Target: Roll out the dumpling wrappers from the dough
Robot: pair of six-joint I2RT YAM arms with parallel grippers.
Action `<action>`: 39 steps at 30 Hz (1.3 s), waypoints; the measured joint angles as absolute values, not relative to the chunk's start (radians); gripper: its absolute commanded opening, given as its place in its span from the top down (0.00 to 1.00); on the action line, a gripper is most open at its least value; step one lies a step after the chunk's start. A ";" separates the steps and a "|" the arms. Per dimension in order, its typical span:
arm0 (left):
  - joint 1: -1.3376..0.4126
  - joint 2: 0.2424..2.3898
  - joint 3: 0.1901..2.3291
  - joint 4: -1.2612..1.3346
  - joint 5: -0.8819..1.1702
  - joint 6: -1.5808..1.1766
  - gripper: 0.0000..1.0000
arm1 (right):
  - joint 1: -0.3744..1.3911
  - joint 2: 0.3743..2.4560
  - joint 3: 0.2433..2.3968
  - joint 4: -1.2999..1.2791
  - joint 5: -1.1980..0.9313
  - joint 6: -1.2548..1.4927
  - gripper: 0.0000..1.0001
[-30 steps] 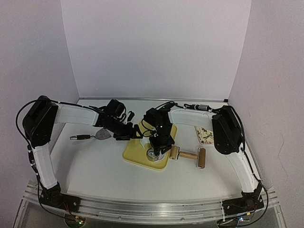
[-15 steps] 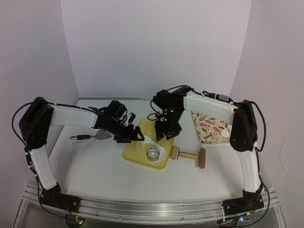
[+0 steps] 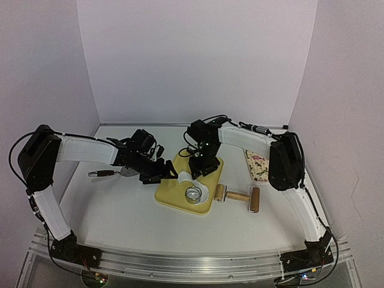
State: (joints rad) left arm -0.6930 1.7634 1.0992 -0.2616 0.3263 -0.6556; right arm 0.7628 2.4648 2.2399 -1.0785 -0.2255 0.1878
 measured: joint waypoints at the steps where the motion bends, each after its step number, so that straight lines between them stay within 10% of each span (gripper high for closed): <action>1: -0.693 1.762 1.100 -0.262 0.327 -0.655 0.17 | 0.763 2.469 2.237 -1.077 -0.231 0.178 0.56; 21: -0.697 1.782 1.166 -0.328 0.337 -0.600 0.18 | 0.763 2.488 2.202 -1.065 -0.309 0.122 0.66; 28: -0.712 1.802 1.191 -0.342 0.337 -0.591 0.18 | 0.763 2.511 2.202 -1.057 -0.322 0.110 1.00; 39: -0.723 1.846 1.221 -0.359 0.338 -0.582 0.18 | 0.763 2.395 2.068 -1.047 -0.184 0.136 1.00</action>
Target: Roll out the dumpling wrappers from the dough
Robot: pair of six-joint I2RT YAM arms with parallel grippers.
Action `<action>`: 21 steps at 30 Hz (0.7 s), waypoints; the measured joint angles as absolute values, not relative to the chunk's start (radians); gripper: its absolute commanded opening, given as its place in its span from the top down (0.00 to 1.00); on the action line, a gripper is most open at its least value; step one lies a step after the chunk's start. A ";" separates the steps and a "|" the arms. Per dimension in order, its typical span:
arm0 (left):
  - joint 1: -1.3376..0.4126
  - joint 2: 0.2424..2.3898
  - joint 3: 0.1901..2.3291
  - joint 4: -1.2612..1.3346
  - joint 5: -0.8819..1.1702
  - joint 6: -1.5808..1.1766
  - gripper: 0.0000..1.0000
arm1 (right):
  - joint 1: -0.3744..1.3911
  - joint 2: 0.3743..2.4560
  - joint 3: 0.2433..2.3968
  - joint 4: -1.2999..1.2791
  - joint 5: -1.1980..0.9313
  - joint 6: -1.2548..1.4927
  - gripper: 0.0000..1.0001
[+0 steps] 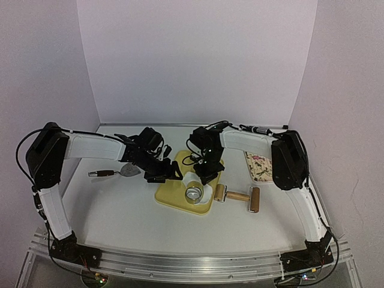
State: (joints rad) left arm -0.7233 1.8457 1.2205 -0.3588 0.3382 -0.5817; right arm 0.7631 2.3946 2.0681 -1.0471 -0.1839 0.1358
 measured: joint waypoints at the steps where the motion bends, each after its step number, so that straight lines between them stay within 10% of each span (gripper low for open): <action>1: -0.726 1.851 1.227 -0.360 0.338 -0.578 0.18 | 0.762 2.372 2.053 -1.048 -0.175 0.140 1.00; 21: -0.796 2.037 1.391 -0.380 0.363 -0.520 0.40 | 0.757 2.174 1.832 -1.031 -0.285 0.288 1.00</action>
